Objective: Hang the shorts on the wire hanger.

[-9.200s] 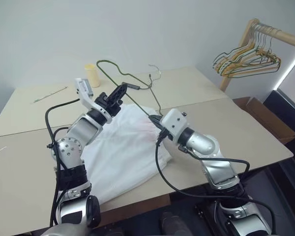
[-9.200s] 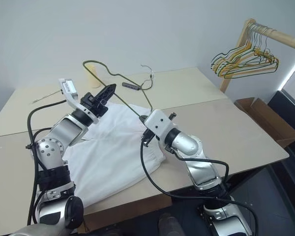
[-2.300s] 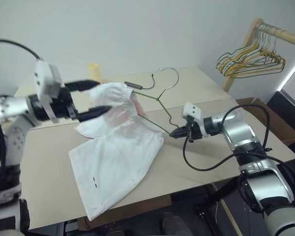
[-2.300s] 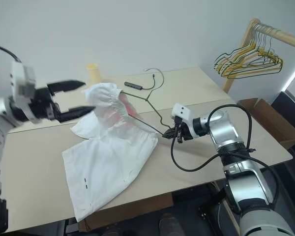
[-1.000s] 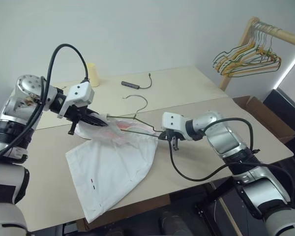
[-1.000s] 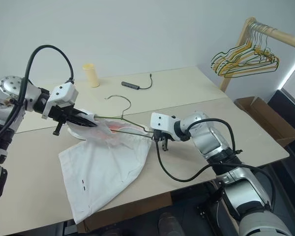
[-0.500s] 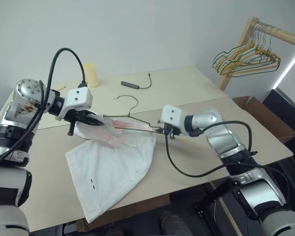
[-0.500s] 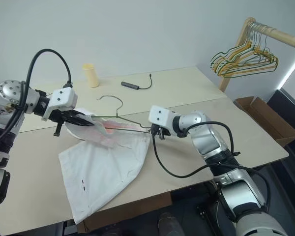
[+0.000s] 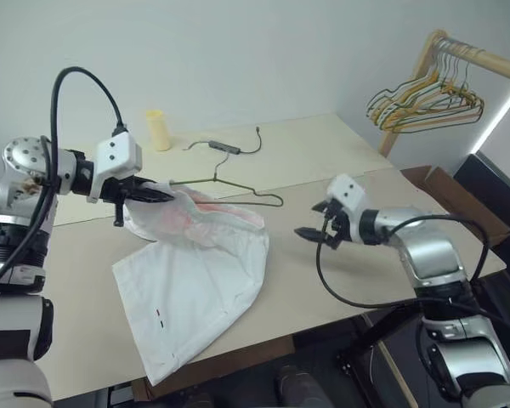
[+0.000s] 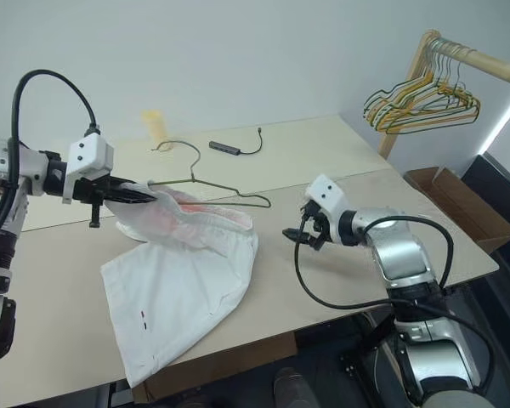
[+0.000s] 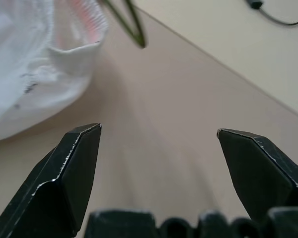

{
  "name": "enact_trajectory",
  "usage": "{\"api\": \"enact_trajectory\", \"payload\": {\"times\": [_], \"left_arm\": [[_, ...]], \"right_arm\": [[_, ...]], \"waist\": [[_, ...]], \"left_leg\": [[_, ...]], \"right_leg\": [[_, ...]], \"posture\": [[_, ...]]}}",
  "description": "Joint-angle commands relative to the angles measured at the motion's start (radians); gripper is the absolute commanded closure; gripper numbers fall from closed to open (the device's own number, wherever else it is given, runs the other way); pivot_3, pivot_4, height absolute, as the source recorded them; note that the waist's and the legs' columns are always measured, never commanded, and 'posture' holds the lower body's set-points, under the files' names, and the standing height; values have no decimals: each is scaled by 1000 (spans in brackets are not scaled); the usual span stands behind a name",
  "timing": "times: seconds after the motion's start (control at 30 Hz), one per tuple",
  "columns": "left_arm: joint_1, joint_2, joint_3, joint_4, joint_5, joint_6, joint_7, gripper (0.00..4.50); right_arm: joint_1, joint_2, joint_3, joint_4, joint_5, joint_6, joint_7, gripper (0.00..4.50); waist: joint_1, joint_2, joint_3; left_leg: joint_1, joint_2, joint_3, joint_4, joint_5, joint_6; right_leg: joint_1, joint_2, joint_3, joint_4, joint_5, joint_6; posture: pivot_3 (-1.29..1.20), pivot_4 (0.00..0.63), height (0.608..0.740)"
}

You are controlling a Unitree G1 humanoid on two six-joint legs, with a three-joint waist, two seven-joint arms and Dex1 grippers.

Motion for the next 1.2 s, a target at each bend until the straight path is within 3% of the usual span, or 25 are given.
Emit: {"api": "enact_trajectory", "payload": {"times": [0.03,0.13,0.3,0.4,0.7,0.73,0.97,1.2], "left_arm": [[-6,10,43,-39,-11,13,14,4500],[8,9,49,-62,-14,24,20,4500],[36,9,58,-104,-17,45,27,4500],[45,8,66,-119,-19,56,33,4500],[58,16,80,-121,-28,57,22,4500],[57,19,82,-119,-33,57,13,4500],[42,51,85,-83,-47,48,-64,4500],[37,42,53,-44,14,12,-41,4500]], "right_arm": [[-17,79,-19,-64,95,123,-43,183],[-28,196,5,-46,99,201,-151,183],[-20,281,66,-55,80,216,-234,344],[-20,300,95,-39,68,239,-278,1074],[-38,283,79,21,67,217,-342,4273],[-37,276,83,23,63,213,-345,4471],[-26,196,29,50,64,164,-341,4471],[-40,115,0,88,57,107,-334,4471]], "waist": [[-4,0,0],[-8,0,0],[-4,0,0],[-3,0,0],[-5,0,0],[-6,0,0],[-17,0,0],[-19,0,0]], "left_leg": [[1,0,0,0,0,0],[1,0,0,0,0,0],[-1,0,-1,0,0,0],[-1,0,-1,0,0,0],[-1,-1,-2,0,0,0],[-1,-1,-2,0,0,0],[-1,-1,-2,0,0,0],[-1,-1,-2,0,0,0]], "right_leg": [[0,0,0,0,0,0],[1,0,0,1,0,0],[-1,-1,0,1,0,0],[-1,-2,0,0,0,0],[-1,-1,-1,1,0,0],[-1,-1,-1,1,0,0],[-1,-1,-1,0,0,0],[-1,-1,-1,0,0,0]], "posture": [[-175,0,740],[-172,0,740],[-167,0,740],[-161,0,740],[-170,0,740],[-175,0,740],[-171,0,740],[-184,0,740]]}}
